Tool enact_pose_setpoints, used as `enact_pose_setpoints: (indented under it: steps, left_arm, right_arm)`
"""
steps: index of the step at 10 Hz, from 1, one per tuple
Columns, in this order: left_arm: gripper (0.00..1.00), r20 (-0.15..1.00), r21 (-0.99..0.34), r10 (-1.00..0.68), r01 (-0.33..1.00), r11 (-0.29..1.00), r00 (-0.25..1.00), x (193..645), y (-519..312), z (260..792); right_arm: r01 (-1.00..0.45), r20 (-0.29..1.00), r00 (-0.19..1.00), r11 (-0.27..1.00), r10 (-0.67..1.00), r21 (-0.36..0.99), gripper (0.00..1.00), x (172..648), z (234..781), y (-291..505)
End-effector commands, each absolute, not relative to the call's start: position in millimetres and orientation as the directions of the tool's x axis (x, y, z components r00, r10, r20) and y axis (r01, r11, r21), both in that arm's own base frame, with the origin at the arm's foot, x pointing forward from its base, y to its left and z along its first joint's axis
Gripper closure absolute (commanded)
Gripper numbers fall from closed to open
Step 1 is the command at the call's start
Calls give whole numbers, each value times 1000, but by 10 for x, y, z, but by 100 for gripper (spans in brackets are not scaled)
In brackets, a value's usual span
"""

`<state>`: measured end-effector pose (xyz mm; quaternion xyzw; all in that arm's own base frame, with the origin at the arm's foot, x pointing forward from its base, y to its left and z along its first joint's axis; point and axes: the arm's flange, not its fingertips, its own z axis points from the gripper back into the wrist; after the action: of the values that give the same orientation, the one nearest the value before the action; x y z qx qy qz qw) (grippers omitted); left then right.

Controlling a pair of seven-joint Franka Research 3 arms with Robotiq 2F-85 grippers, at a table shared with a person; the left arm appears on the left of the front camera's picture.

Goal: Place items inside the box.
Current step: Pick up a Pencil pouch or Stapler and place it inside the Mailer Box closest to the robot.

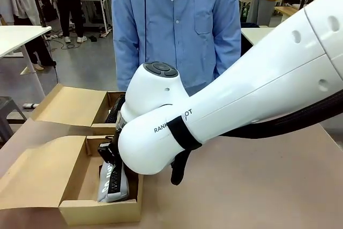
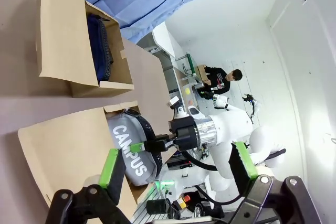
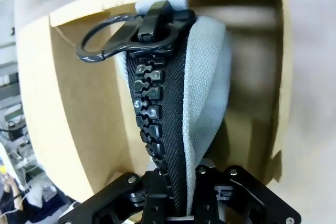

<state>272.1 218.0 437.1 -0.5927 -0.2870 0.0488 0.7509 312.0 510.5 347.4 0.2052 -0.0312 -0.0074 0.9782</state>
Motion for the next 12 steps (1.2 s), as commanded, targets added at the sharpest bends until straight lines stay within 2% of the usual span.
enact_pose_setpoints:
  steps: [1,2,3,4,5,6,7,11,12]
  left_arm:
    - [0,391,-913,414,290,287,822,2723,2172,4384]
    - [0,391,-913,414,290,287,822,2723,2172,4384]
    - [0,391,-913,414,290,287,822,2723,2172,4384]
    - [0,391,-913,414,290,287,822,2723,2172,4384]
    - [0,391,-913,414,290,287,822,2723,2172,4384]
    - [0,391,-913,414,290,287,822,2723,2172,4384]
    - [0,391,-913,414,290,287,822,2723,2172,4384]
    - [0,391,-913,414,290,287,822,2723,2172,4384]
    - [0,391,-913,414,290,287,822,2723,2172,4384]
  right_arm:
    - [44,22,998,917,-57,396,93,3070,3448,5204]
    - [43,26,998,920,-58,390,93,3070,3446,5206]
    - [39,33,998,917,-56,397,33,3070,3463,5196]
    - [36,36,998,917,-55,398,34,3067,3478,5184]
    - [35,39,998,914,-55,404,0,3056,3500,5168]
    - [34,42,998,911,-56,412,30,3047,3519,5156]
    - [22,38,998,903,-42,429,0,3038,3557,5142]
    - [-36,64,998,849,2,528,0,2855,3986,4882]
    - [-50,90,996,856,4,514,0,2755,4140,4745]
